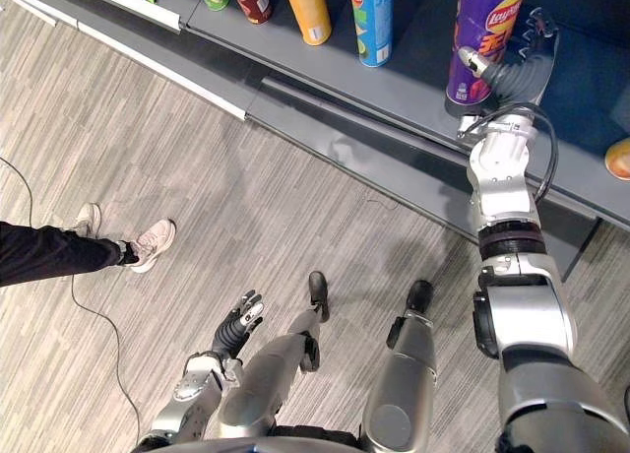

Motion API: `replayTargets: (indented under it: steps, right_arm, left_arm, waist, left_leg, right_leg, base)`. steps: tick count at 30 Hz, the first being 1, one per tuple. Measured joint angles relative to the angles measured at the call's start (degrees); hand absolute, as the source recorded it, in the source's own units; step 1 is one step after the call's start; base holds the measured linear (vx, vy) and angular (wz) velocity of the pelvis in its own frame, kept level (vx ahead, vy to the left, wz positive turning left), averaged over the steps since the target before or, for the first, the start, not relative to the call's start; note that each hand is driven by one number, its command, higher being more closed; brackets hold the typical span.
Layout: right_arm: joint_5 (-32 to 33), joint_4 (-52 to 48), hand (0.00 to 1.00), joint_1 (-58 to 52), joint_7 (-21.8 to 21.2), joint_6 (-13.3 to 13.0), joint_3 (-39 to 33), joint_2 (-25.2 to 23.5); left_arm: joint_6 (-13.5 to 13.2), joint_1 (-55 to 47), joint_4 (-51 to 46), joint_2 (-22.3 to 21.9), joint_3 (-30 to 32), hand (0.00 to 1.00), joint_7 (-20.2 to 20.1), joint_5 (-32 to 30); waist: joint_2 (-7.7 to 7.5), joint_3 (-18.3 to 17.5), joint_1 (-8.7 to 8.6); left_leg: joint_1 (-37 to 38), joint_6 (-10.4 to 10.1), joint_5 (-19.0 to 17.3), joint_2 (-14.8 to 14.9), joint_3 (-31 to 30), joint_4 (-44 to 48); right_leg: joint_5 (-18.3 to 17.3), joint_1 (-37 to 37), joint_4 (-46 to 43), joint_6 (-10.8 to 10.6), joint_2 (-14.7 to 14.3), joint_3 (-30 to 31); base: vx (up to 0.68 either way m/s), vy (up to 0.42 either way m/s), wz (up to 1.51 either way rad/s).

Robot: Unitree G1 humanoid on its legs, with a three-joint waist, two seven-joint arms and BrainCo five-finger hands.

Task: Put the gum and the chips on the shelf.

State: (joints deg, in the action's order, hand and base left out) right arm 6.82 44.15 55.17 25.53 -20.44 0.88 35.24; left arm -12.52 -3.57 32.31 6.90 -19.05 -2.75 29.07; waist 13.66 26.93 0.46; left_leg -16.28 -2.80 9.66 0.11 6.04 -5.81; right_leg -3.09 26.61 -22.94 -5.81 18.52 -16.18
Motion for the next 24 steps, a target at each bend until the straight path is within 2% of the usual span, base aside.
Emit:
replayTargets:
  steps: [5,12,18,24]
  right_arm:
    - [0.66,2.15,1.0,1.37,0.78,-0.38,0.95,0.25]
    - [0.61,2.33,1.0,1.41,1.83,-0.43,1.94,0.24]
    - [0.36,4.21,1.0,1.41,2.06,-0.61,2.36,0.12]
    - [0.26,6.28,1.0,1.55,3.36,-3.65,2.34,0.27]
  left_arm:
    - [-1.37,0.02,0.14,-0.52,-3.22,0.0,-0.02,-0.01]
    - [-2.77,0.06,2.13,-2.09,-4.39,0.0,0.16,0.0]
    - [-3.67,0.06,2.34,-2.25,-5.32,0.0,0.27,0.01]
    - [-4.26,0.07,2.48,-2.29,-5.78,0.0,0.27,0.01]
  waist:
    - [0.13,-0.09,0.56]
    - [0.89,-0.63,1.41]
    - [1.34,-0.95,1.47]
    - [1.37,-0.97,2.03]
  left_leg:
    - [-1.13,0.06,0.62,-0.56,0.32,0.05]
    - [-2.64,0.02,0.72,-0.61,0.95,0.05]
    - [-3.29,0.02,0.77,-0.68,1.15,0.33]
    - [-3.81,0.05,0.78,-0.77,1.34,0.34]
  right_leg:
    - [-0.06,2.15,-1.09,0.09,0.52,0.85]
    - [-0.05,3.99,-1.21,0.1,0.58,1.27]
    - [-0.05,4.91,-1.26,0.1,0.58,1.66]
    - [-0.05,5.96,-1.47,0.1,0.55,2.24]
  base:
    - [0.02,-0.094,-0.02]
    - [0.0,-0.095,-0.02]
    - [0.03,-0.086,-0.02]
    - [0.04,-0.086,-0.04]
